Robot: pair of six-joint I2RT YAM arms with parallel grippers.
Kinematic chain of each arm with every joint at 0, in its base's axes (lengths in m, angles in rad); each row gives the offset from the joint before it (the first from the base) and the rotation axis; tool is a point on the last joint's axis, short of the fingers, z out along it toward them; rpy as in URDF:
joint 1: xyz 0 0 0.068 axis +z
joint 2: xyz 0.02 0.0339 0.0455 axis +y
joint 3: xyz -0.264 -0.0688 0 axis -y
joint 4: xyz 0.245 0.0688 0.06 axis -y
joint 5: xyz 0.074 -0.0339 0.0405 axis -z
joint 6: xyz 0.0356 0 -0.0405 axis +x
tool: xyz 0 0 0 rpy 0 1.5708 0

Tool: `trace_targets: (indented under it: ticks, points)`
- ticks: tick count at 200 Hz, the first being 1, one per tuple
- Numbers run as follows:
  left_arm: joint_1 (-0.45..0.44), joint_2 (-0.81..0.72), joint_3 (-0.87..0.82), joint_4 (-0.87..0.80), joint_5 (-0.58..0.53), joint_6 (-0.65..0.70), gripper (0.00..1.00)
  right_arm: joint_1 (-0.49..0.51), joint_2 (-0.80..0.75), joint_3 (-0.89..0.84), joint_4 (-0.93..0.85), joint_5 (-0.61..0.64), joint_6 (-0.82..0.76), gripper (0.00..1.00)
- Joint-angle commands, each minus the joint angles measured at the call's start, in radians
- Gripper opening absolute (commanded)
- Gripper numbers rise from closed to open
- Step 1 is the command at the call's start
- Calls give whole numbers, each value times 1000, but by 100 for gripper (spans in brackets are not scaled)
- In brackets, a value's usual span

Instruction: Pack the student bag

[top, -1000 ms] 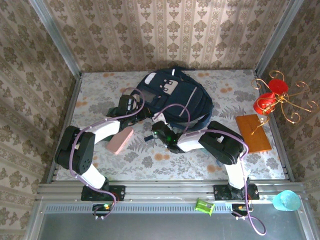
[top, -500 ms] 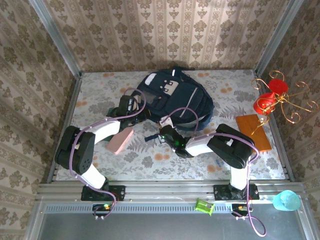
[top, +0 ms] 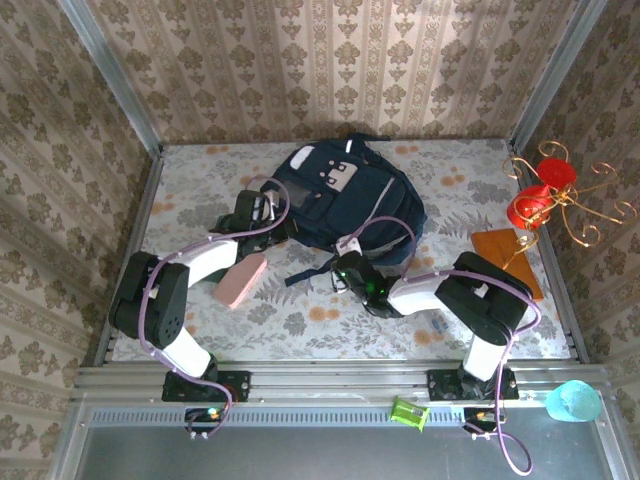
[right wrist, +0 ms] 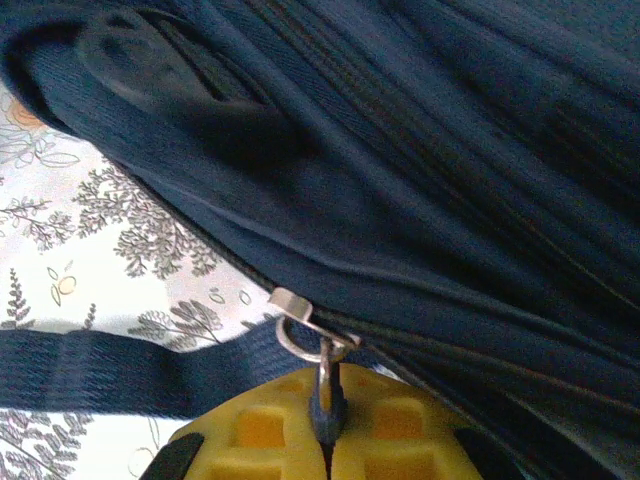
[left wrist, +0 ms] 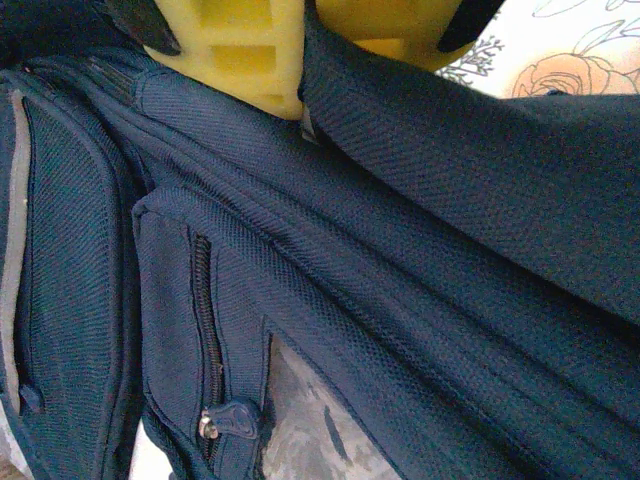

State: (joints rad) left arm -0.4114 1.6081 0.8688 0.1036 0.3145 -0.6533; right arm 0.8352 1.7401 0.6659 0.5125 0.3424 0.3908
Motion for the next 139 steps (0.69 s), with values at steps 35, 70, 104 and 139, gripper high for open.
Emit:
trace_targets:
  ticks: [35,70,104,139]
  points:
    - [77,-1,12,25,-19,74,0,-95,-99,-90,-104,-129,95,0]
    - [140,16,14,16,23,107,0,-153,-153,-107,-183,-191,134,0]
    - [166,18,17,4,37,141,2,-157,-158,-85,-190,-271,137,0]
    - [163,-22,34,-48,17,214,36,-158,-158,-66,-170,-368,115,0]
